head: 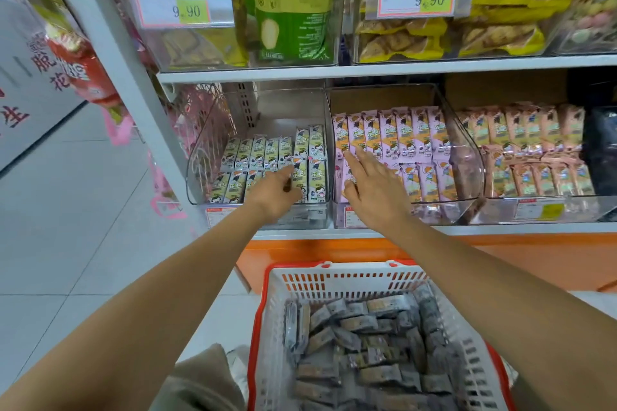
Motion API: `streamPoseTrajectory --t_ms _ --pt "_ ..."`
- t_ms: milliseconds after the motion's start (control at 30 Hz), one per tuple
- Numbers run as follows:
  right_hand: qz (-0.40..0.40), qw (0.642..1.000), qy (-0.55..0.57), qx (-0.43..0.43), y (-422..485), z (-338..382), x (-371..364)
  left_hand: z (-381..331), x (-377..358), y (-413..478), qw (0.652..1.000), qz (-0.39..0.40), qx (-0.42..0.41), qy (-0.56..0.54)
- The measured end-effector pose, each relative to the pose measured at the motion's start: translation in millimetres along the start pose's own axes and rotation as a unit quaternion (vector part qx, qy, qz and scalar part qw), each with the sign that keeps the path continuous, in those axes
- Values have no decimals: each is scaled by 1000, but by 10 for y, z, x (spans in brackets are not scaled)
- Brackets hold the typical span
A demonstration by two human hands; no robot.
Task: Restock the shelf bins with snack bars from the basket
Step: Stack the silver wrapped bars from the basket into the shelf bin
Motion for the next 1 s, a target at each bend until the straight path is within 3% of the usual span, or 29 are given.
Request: streamPoseTrajectory --t_ms 300,500,567,667,733,867,1000 --pt "12 999 24 17 1 -11 5 23 -140 -199 977 8 -83 194" --pt "-91 986 124 71 -281 -50 327 -253 -54 -716 939 -176 -236 176" --pt "-126 979 139 78 -495 -141 439 -402 -185 -928 918 -198 -302 161" --pt "-146 975 139 92 -905 -365 473 -545 -650 -1096 907 -143 -360 166" --pt "-131 981 114 89 -1220 -551 362 -534 -1073 -1117 922 -81 -344 158" --pt "-43 997 39 47 -1812 -973 -176 -289 -1962 -1066 972 66 -192 118" --pt "82 994 24 -74 -2223 -1458 -770 -91 -2696 -1074 972 178 -96 115"
Point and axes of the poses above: each hand's wrist, its own y-axis towards the middle knuckle, its own x-axis out of the back of the hand, z = x × y, the point moved 6 cm from there along y, towards the middle knuckle, and after that the axes turned 2 degrees about -y, right-handed, at the moved point
